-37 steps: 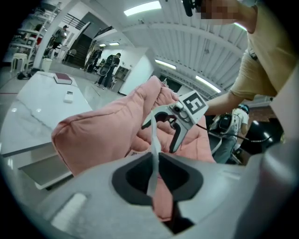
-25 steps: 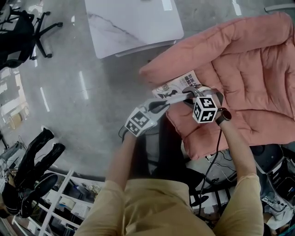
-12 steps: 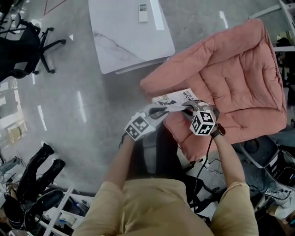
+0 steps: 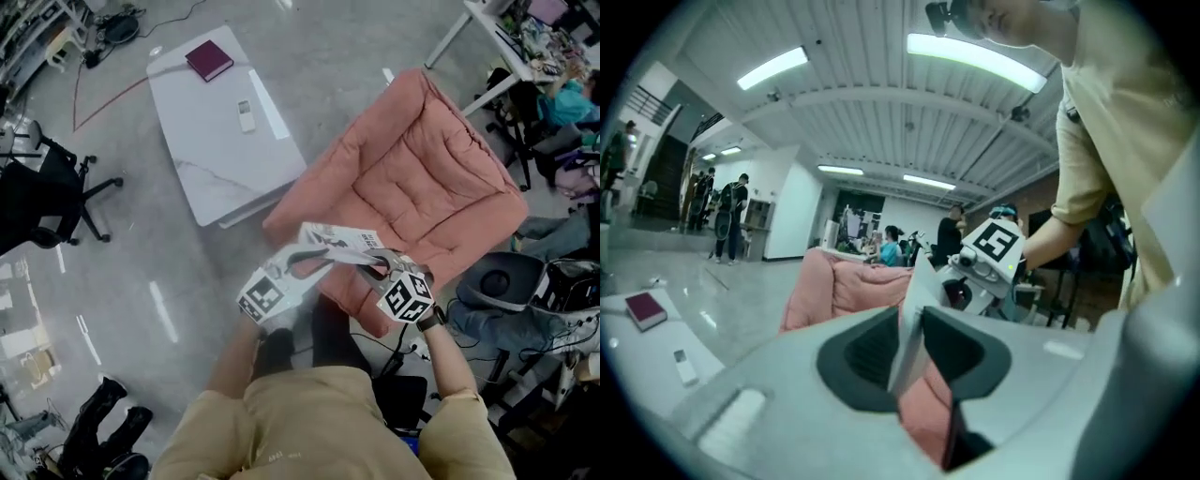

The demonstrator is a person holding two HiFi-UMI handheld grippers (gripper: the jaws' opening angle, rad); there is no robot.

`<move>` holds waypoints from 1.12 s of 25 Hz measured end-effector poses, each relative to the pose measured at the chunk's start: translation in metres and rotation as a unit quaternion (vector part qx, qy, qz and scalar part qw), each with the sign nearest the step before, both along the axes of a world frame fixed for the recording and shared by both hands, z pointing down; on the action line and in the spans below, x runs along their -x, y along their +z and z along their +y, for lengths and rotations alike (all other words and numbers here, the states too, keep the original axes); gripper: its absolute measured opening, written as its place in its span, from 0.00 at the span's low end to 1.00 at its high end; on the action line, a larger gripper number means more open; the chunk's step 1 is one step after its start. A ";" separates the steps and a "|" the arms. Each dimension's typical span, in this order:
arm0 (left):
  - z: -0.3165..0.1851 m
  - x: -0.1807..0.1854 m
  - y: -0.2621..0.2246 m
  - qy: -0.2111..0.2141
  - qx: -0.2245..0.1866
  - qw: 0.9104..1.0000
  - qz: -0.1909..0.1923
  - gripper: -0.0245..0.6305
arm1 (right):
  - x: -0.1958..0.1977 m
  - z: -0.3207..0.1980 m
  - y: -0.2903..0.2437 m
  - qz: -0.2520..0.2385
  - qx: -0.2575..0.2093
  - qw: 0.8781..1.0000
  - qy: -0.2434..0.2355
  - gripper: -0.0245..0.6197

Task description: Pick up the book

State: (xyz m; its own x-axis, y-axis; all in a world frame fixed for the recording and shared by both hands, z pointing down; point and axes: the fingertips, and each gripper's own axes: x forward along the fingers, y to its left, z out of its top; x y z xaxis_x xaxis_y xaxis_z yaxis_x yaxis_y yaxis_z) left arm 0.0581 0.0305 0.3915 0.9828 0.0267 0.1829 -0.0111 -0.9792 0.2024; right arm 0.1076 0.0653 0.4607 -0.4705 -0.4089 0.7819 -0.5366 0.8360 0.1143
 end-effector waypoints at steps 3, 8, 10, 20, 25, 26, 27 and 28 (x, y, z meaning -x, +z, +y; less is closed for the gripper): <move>0.014 -0.008 -0.046 0.041 -0.045 0.998 0.015 0.16 | -0.006 0.014 -0.044 0.009 -0.033 0.999 0.041 0.12; 0.043 -0.025 -0.112 0.110 -0.095 0.989 0.036 0.15 | -0.021 0.045 -0.109 0.024 -0.051 0.993 0.099 0.12; 0.056 -0.031 -0.137 0.135 -0.103 0.984 0.045 0.15 | -0.025 0.060 -0.132 0.033 -0.054 0.991 0.118 0.13; 0.150 -0.051 -0.242 0.231 -0.164 0.952 0.112 0.15 | -0.044 0.155 -0.240 0.102 -0.101 0.961 0.237 0.13; 0.186 -0.034 -0.276 0.261 -0.181 0.937 0.147 0.15 | -0.024 0.190 -0.266 0.106 -0.123 0.944 0.286 0.13; 0.194 -0.034 -0.278 0.267 -0.189 0.933 0.148 0.15 | -0.024 0.198 -0.268 0.104 -0.125 0.941 0.295 0.13; 0.202 -0.034 -0.279 0.271 -0.195 0.931 0.146 0.15 | -0.024 0.206 -0.268 0.103 -0.125 0.939 0.303 0.12; 0.210 -0.035 -0.278 0.273 -0.196 0.930 0.145 0.15 | -0.024 0.215 -0.268 0.102 -0.124 0.937 0.309 0.12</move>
State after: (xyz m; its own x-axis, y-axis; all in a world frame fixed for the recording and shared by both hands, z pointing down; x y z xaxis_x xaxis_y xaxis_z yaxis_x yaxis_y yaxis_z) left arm 0.0931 0.2402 0.1134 0.8515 0.5242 0.0123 0.5096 -0.8218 -0.2549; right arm 0.1311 0.2799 0.1925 0.0660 -0.7347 0.6751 -0.8556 0.3064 0.4171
